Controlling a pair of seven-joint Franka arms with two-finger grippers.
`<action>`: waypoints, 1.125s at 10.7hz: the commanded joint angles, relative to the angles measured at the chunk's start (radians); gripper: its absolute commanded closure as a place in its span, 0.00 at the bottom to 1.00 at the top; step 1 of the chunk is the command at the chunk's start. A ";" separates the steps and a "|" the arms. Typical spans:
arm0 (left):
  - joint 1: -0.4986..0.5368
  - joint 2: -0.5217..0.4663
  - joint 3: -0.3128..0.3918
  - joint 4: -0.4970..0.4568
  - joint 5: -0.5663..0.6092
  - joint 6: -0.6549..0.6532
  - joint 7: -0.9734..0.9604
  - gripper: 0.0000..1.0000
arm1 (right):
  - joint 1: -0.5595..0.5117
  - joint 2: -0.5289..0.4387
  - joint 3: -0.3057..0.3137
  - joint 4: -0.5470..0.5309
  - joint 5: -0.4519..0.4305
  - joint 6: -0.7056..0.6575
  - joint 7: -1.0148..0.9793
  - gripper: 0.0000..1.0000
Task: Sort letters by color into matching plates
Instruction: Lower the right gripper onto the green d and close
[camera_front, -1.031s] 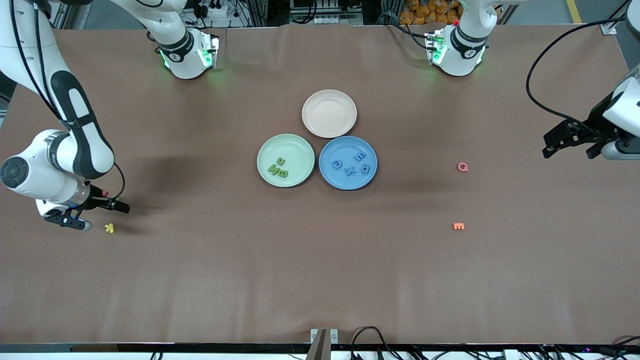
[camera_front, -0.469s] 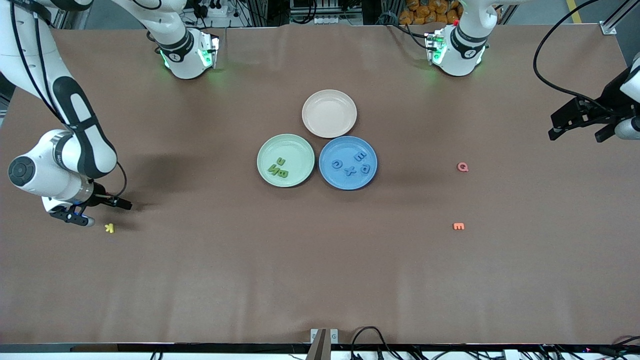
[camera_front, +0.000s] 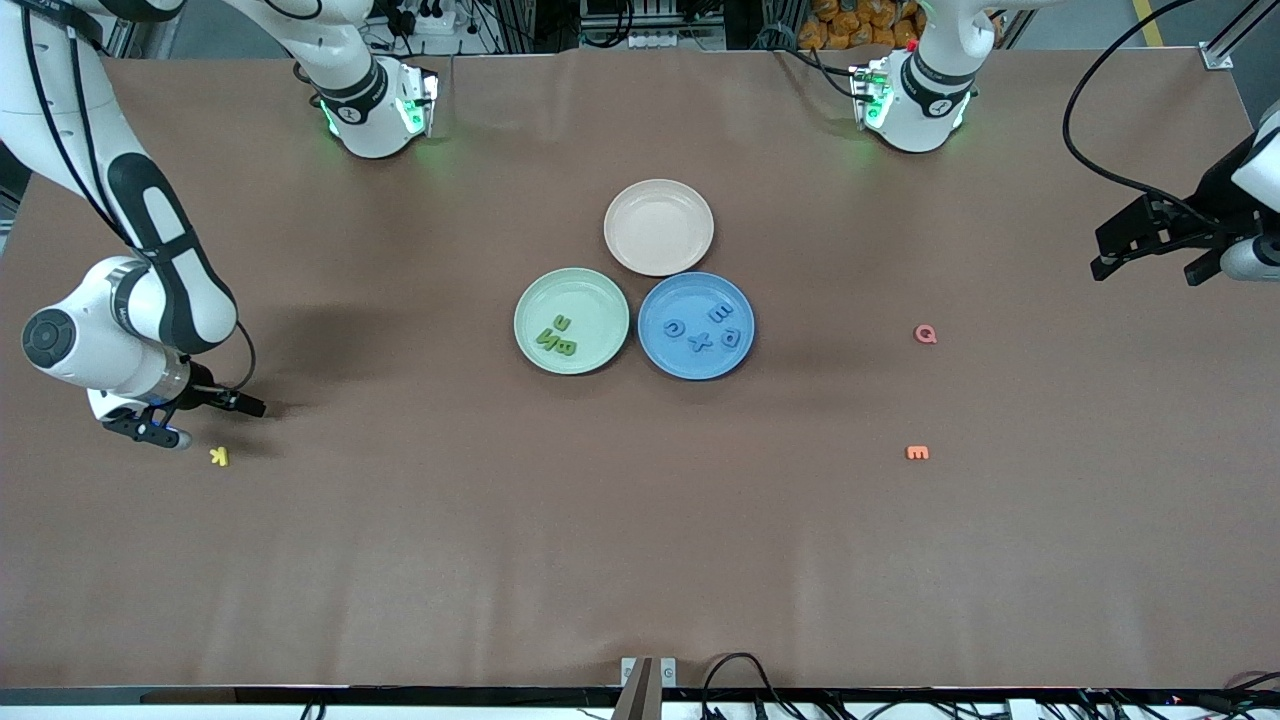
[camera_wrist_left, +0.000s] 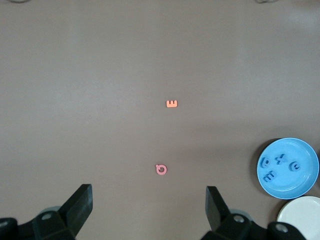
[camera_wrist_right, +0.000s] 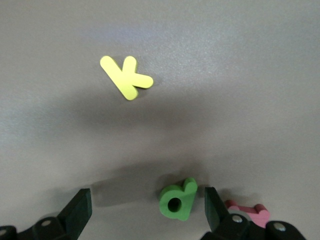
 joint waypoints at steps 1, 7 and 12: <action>0.000 0.016 -0.014 0.029 -0.013 -0.025 0.006 0.00 | -0.046 -0.007 0.025 -0.022 -0.010 0.017 -0.029 0.00; 0.015 0.027 -0.020 0.026 -0.019 -0.011 0.001 0.00 | -0.057 -0.005 0.042 -0.024 -0.009 0.035 -0.029 0.40; 0.018 0.027 -0.016 0.026 -0.015 -0.011 0.013 0.00 | -0.057 -0.012 0.047 -0.024 -0.009 0.034 -0.029 0.68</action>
